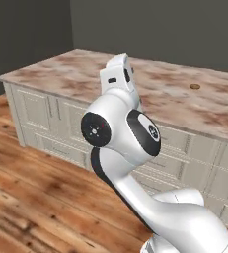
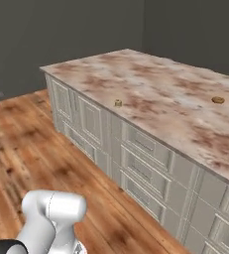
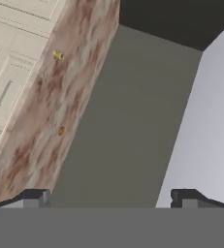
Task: Pick the jar and candle from the dining table and place them in the open cabinet. Close the cabinet after placing the objects.
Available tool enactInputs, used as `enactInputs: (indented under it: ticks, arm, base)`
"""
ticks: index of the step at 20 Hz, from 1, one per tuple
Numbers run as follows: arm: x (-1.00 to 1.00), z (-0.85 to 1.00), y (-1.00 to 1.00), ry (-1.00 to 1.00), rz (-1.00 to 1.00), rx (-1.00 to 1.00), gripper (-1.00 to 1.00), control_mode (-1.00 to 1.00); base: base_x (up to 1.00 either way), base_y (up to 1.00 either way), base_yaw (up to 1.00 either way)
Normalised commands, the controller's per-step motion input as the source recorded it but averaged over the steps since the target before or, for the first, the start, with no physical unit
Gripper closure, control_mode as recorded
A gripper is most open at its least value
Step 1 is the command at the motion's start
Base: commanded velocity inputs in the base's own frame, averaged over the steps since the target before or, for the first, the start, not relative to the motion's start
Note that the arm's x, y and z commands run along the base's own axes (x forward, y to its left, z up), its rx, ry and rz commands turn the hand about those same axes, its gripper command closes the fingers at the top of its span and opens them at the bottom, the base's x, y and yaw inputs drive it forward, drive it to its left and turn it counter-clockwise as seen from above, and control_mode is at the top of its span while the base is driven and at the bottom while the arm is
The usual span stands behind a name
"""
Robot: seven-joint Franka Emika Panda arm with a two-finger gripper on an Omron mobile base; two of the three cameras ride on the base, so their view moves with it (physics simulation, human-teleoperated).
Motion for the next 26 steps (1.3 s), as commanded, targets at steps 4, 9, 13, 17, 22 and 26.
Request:
enactInputs:
  ticks: [4, 9, 13, 17, 22, 26]
  arm:
    - [0.00, 0.00, 0.00, 0.00, 0.00, 0.00, -1.00, 1.00]
    - [0.00, 0.00, 0.00, 0.00, 0.00, 0.00, -1.00, 1.00]
    - [0.00, 0.00, 0.00, 0.00, 0.00, 0.00, -1.00, 1.00]
    - [0.00, 0.00, 0.00, 0.00, 0.00, 0.00, -1.00, 1.00]
    - [0.00, 0.00, 0.00, 0.00, 0.00, 0.00, -1.00, 1.00]
    - [0.00, 0.00, 0.00, 0.00, 0.00, 0.00, -1.00, 1.00]
  base:
    - [0.98, 0.74, -0.38]
    - [1.00, 0.73, -0.38]
    - [0.98, 0.70, -0.37]
    - [0.92, 0.55, -0.35]
    - [0.89, 0.45, -0.33]
    - [0.87, 0.33, -0.31]
